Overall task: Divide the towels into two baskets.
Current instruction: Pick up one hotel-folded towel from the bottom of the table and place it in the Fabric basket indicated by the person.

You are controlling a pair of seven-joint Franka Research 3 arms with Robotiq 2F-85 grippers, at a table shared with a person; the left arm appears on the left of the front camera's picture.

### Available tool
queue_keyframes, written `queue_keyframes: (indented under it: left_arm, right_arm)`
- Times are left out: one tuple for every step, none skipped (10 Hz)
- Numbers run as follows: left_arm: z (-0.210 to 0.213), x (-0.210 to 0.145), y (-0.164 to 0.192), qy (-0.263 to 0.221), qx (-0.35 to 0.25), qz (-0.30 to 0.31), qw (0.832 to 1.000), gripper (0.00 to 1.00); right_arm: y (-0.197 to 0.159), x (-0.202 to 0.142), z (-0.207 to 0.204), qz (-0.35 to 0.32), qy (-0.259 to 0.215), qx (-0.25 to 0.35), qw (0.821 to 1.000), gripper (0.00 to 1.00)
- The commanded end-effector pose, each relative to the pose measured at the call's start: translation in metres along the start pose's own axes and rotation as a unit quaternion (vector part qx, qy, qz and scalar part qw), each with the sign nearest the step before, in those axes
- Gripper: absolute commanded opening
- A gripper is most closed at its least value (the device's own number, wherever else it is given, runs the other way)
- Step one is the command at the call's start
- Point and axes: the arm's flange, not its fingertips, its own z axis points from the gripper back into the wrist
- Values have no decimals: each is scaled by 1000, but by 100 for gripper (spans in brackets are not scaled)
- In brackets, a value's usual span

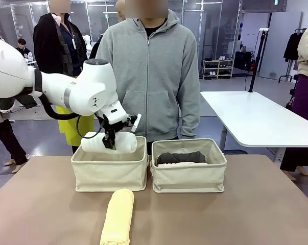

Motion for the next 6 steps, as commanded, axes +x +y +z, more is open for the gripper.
queue_keyframes:
  left_arm:
    - [-19, 3, 19, 10, -1, 32, 999, 40]
    - [-30, 3, 23, 14, -5, 44, 999, 40]
    - [-38, 2, 27, 14, -6, 44, 999, 67]
    - [-45, -1, 30, 23, -8, 47, 999, 76]
    - [-50, -3, 31, 31, -7, 47, 998, 100]
    - [-52, -2, 32, 35, -7, 51, 998, 100]
  right_arm:
    - [3, -2, -2, 1, -1, -6, 1000, 100]
    - [3, -2, -2, 1, -1, -6, 1000, 100]
    - [3, -2, -2, 1, -1, -6, 1000, 100]
    - [3, -2, -2, 1, -1, -6, 1000, 100]
    - [3, -2, -2, 1, -1, -6, 1000, 100]
    - [3, -2, -2, 1, -1, -6, 1000, 100]
